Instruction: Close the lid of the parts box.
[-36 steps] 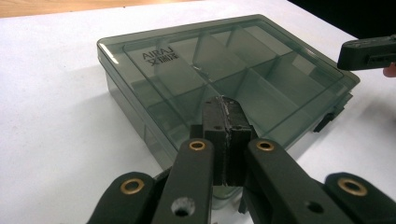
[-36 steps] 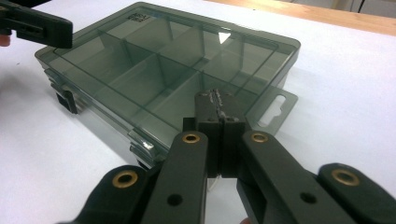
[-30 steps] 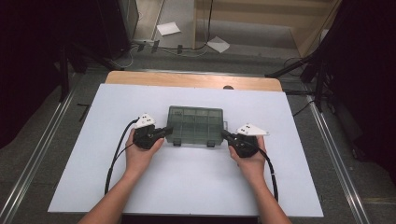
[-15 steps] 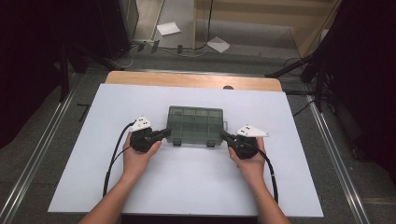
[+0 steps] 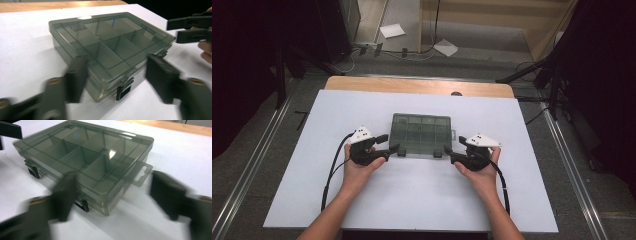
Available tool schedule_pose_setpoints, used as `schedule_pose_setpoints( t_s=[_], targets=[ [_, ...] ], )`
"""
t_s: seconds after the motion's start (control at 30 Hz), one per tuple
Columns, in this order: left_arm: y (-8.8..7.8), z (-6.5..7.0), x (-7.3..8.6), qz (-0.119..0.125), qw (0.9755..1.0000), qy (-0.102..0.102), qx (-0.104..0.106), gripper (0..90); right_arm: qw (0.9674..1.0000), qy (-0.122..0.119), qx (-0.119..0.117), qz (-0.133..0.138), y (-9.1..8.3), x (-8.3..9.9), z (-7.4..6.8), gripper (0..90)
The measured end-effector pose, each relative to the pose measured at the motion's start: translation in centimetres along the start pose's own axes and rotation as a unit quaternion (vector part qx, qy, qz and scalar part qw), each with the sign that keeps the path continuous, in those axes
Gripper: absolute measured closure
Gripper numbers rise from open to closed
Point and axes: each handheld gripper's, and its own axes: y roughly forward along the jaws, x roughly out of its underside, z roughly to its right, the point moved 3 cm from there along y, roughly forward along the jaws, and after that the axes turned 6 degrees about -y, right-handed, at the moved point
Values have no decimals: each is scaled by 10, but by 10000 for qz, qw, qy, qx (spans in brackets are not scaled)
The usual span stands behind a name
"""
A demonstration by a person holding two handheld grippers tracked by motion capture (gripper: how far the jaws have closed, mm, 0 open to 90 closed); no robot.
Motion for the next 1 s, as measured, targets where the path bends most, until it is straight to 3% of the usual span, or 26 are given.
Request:
schedule_pose_setpoints(
  t_s=[0.07, 0.1, 0.2, 0.43, 0.9, 1.0],
  targets=[
    [-2, -1, 1, -8, 10000, -30, -74, 136, 10000, 17, -4, -25, -2, 0, 0, 61],
    [-4, -1, 2, -21, 10000, -13, -45, 102, 10000, 11, 1, -32, -4, 1, 0, 14],
    [-9, -1, 6, -55, 10000, 39, 31, 3, 9999, -84, -57, -15, -10, 4, 1, 0],
    [-20, 2, 12, 62, 10000, 43, 15, 2, 10000, -35, -2, -5, -24, 15, 4, 0],
    [-53, 1, 31, -25, 9994, 326, -74, 0, 10000, 44, -4, 88, -55, 39, 12, 0],
    [-61, -1, 35, 2, 9995, 296, -106, 0, 9999, 30, 16, 154, -64, 43, 15, 0]
  ],
)
